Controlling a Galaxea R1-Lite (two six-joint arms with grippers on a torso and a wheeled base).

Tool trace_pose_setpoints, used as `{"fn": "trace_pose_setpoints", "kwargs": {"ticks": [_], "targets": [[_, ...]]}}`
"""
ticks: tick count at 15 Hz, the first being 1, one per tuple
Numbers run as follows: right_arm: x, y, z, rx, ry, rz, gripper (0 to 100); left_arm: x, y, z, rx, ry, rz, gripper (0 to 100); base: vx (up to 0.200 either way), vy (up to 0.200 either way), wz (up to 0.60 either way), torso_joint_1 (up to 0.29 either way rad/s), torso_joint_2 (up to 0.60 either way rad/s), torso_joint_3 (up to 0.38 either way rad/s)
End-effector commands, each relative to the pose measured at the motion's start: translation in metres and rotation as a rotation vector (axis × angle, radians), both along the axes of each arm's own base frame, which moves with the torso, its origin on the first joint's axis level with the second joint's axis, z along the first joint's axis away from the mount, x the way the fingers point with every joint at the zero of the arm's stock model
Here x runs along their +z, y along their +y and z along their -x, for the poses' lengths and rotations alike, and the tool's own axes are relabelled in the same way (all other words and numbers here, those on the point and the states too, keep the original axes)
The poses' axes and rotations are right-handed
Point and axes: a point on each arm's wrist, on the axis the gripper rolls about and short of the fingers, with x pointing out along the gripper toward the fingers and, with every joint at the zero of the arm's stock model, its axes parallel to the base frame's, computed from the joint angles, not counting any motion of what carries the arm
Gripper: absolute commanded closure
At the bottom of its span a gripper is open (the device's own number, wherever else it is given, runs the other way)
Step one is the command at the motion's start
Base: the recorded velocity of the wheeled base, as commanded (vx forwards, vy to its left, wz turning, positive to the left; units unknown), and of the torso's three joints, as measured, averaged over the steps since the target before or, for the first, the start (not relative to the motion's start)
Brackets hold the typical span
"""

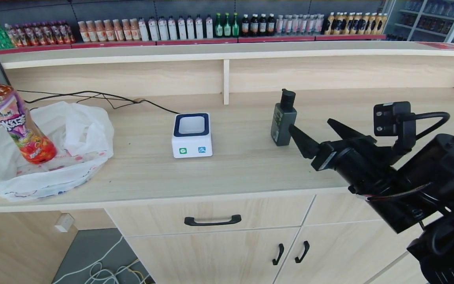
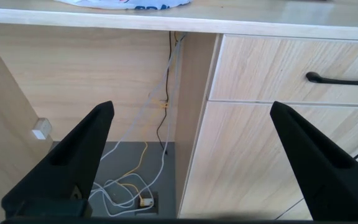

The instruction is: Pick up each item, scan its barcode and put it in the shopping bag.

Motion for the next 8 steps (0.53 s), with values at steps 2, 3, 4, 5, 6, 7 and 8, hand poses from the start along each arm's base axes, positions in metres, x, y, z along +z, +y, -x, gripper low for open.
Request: {"fn": "trace_pose_setpoints", "kwargs": {"ticks": [2, 3, 4, 5, 6, 7, 8], "targets": [[-0.014, 0.008, -0.017, -0.068, 0.048, 0.006, 0, 0.000, 0.000, 0.000, -0.001, 0.000, 0.000, 0, 0.000, 0.000, 0.00, 0.000, 0.00, 0.000], [-0.018, 0.010, -0.019, -0.072, 0.058, 0.015, 0, 0.000, 0.000, 0.000, -0.001, 0.000, 0.000, 0, 0.000, 0.000, 0.00, 0.000, 0.00, 0.000], [-0.019, 0.010, -0.021, -0.075, 0.063, 0.018, 0, 0.000, 0.000, 0.000, -0.001, 0.000, 0.000, 0, 0.000, 0.000, 0.00, 0.000, 0.00, 0.000], [-0.019, 0.007, -0.032, -0.097, 0.065, 0.020, 0, 0.000, 0.000, 0.000, -0.001, 0.000, 0.000, 0, 0.000, 0.000, 0.00, 0.000, 0.00, 0.000], [-0.018, 0.008, -0.035, -0.102, 0.071, 0.023, 0, 0.000, 0.000, 0.000, -0.001, 0.000, 0.000, 0, 0.000, 0.000, 0.00, 0.000, 0.00, 0.000], [-0.011, 0.012, -0.043, -0.097, 0.078, 0.029, 0, 0.000, 0.000, 0.000, -0.001, 0.000, 0.000, 0, 0.000, 0.000, 0.00, 0.000, 0.00, 0.000], [-0.007, 0.015, -0.051, -0.098, 0.091, 0.038, 0, 0.000, 0.000, 0.000, -0.001, 0.000, 0.002, 0, 0.000, 0.000, 0.00, 0.000, 0.00, 0.000]]}}
